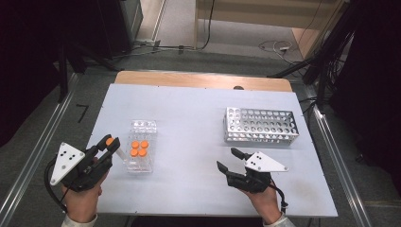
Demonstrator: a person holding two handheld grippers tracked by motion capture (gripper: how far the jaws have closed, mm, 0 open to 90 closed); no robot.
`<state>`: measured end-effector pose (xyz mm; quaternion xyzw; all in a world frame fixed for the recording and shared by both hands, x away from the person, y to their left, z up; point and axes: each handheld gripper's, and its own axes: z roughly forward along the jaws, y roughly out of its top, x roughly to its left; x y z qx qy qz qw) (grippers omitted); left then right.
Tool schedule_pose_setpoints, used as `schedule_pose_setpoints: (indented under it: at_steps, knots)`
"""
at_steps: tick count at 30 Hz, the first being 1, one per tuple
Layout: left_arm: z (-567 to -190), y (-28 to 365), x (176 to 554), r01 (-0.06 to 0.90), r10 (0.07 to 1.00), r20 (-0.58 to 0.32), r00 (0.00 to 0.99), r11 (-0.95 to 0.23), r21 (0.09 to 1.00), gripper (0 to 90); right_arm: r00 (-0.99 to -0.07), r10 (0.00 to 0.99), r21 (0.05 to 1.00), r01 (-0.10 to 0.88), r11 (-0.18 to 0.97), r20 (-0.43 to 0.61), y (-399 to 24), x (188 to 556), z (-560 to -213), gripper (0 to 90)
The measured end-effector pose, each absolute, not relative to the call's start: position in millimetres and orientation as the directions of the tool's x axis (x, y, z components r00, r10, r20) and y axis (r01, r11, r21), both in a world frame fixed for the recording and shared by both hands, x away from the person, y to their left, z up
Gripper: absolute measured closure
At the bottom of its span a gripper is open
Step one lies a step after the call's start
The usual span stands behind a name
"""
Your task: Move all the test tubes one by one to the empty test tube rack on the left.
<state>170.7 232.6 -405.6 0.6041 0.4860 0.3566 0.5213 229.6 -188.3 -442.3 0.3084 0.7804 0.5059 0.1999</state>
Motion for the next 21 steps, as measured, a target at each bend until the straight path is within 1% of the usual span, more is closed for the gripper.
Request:
schedule_pose_setpoints:
  at_steps: [10, 16, 18, 21]
  knots:
    - [-422.4, 221.4, 179.9, 0.26, 0.958, -0.041, 0.283, -0.036, 0.965, 69.9, -0.724, 0.69, 0.913, 0.282, 0.293, 0.002, -190.9, 229.8, -442.1, 32.0]
    - [-431.8, 218.8, 180.9, 0.285, 0.959, -0.043, 0.281, -0.041, 0.958, 68.8, -0.724, 0.689, 0.914, 0.281, 0.294, 0.001, -190.8, 229.7, -442.0, 32.1]
    - [-432.8, 218.8, 180.7, 0.287, 0.958, -0.046, 0.282, -0.038, 0.957, 66.9, -0.725, 0.689, 0.913, 0.28, 0.296, -0.001, -190.6, 229.8, -442.1, 32.0]
    - [-433.3, 218.9, 180.6, 0.292, 0.957, -0.054, 0.286, -0.033, 0.956, 61.8, -0.724, 0.69, 0.913, 0.282, 0.295, 0.001, -190.9, 230.0, -442.3, 32.0]
